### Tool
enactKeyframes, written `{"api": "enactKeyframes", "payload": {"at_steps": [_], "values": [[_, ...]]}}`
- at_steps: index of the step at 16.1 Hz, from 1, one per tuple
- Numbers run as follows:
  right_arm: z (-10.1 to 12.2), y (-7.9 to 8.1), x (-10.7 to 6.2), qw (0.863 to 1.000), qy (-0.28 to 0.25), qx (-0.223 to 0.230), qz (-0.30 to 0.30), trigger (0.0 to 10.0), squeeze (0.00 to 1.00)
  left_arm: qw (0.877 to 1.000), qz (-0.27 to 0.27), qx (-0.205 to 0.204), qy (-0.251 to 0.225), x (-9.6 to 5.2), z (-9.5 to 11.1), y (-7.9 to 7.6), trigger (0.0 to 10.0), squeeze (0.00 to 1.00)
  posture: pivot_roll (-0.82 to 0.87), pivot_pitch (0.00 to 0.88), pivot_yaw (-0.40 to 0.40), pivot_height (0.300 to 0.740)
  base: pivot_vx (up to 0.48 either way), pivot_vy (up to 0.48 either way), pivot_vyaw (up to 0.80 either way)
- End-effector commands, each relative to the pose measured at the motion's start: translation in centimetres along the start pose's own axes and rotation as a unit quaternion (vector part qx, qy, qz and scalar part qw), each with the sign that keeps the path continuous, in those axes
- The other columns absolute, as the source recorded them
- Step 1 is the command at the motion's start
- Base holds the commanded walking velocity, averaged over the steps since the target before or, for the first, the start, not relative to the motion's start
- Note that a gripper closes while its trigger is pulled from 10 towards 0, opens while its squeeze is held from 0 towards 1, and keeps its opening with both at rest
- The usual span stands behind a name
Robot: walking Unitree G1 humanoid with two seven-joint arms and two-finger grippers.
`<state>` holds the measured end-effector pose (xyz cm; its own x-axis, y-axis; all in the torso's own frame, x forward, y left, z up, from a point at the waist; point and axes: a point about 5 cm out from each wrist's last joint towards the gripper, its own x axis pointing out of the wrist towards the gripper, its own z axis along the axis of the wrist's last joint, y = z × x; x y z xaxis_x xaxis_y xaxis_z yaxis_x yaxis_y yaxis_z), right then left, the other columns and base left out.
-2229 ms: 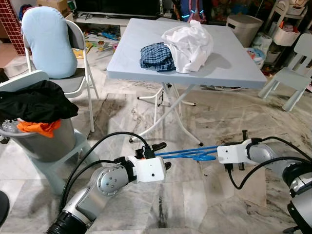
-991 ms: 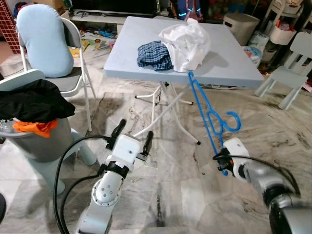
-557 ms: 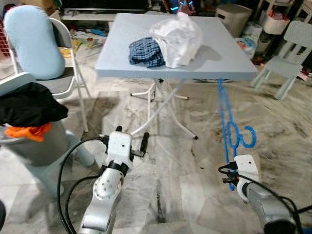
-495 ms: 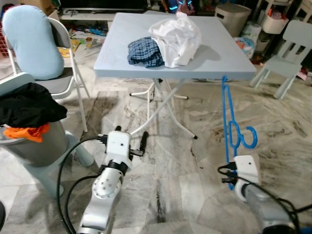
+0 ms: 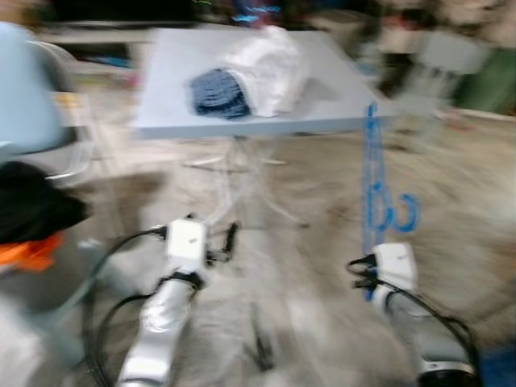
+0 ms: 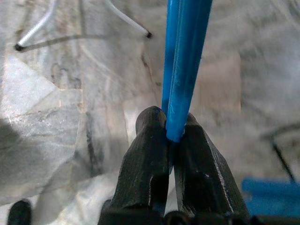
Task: Hang hanger
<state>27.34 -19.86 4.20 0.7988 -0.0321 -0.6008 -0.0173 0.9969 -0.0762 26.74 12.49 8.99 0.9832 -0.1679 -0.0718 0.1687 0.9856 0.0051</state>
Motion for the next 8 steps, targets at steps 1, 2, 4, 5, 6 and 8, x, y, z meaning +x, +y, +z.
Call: {"api": "enactKeyframes", "payload": {"at_steps": [1, 2, 4, 5, 6, 8], "values": [[-0.11, -0.64, -0.2, 1.0, 0.003, 0.0, -0.014, 10.0, 0.0, 1.0, -0.012, -0.005, -0.005, 0.18, 0.43, -0.78, 10.0, 0.0, 0.0, 0.1, -0.068, 0.74, 0.0, 0.446, -0.8], [-0.05, -0.35, -0.26, 1.0, 0.002, -0.004, -0.012, 10.0, 0.0, 1.0, -0.013, -0.005, -0.004, 0.22, 0.47, -0.75, 10.0, 0.0, 0.0, 0.1, -0.065, 0.74, 0.0, 0.442, -0.8], [0.09, -0.07, -0.3, 1.0, -0.002, -0.008, -0.015, 10.0, 0.0, 1.0, -0.019, -0.005, -0.004, 0.45, 0.68, -0.92, 10.0, 0.0, 0.0, 0.103, -0.058, 0.74, 0.0, 0.442, -0.8], [0.1, -0.07, -0.3, 1.0, -0.003, -0.01, -0.019, 10.0, 0.0, 1.0, -0.023, -0.005, -0.003, 0.48, 0.69, -0.99, 10.0, 0.0, -0.01, 0.101, -0.053, 0.74, 0.0, 0.45, -0.8], [0.1, -0.16, -0.36, 1.0, -0.005, -0.014, -0.021, 10.0, 0.0, 1.0, -0.028, -0.001, -0.001, 0.54, 0.69, -1.13, 10.0, 0.0, -0.01, 0.102, -0.05, 0.74, 0.0, 0.45, -0.8], [-0.17, -0.38, -0.54, 1.0, -0.002, -0.006, -0.028, 10.0, 0.0, 0.999, -0.036, 0.0, 0.001, 0.63, 0.69, -1.29, 10.0, 0.0, -0.01, 0.101, -0.043, 0.74, 0.0, 0.448, -0.8]]}}
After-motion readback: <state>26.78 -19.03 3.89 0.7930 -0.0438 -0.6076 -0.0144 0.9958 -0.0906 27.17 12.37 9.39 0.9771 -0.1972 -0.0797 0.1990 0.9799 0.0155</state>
